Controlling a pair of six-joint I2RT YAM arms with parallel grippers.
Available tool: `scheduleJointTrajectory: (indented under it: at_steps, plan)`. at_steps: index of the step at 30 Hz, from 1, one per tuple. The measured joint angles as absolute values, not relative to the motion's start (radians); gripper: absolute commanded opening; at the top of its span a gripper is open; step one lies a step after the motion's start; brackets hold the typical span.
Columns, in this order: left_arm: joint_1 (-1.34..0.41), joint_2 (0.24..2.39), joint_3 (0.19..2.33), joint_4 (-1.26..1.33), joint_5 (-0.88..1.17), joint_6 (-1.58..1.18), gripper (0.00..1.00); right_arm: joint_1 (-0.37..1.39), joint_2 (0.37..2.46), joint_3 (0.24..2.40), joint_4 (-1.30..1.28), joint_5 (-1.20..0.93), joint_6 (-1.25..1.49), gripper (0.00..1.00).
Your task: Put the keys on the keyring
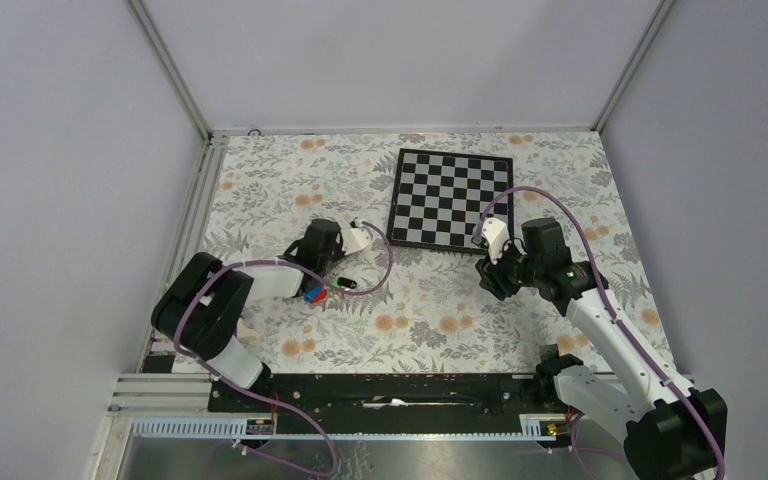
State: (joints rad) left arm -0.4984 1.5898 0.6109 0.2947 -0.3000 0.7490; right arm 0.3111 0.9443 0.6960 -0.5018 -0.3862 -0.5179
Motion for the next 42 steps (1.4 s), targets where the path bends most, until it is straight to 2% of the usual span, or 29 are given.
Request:
scheduleJointTrajectory:
  at_steps: [12, 23, 32, 39, 42]
  plan:
    - [-0.457, 1.726, 0.728, 0.347, -0.286, 0.77, 0.3, 0.306, 0.944, 0.695, -0.502, -0.387, -0.518, 0.5]
    - [-0.432, 1.821, 0.844, 0.35, -0.315, 0.791, 0.69, 0.305, 0.937, 0.69, -0.502, -0.4, -0.518, 0.51]
    - [-0.373, 1.834, 1.042, 0.053, -0.221, 0.697, 0.79, 0.305, 0.932, 0.689, -0.502, -0.413, -0.519, 0.52]
    - [-0.324, 1.834, 1.163, -0.151, -0.099, 0.604, 0.81, 0.305, 0.917, 0.688, -0.502, -0.413, -0.519, 0.53]
    - [-0.305, 1.83, 1.179, -0.196, -0.059, 0.57, 0.83, 0.305, 0.908, 0.688, -0.502, -0.413, -0.519, 0.58]
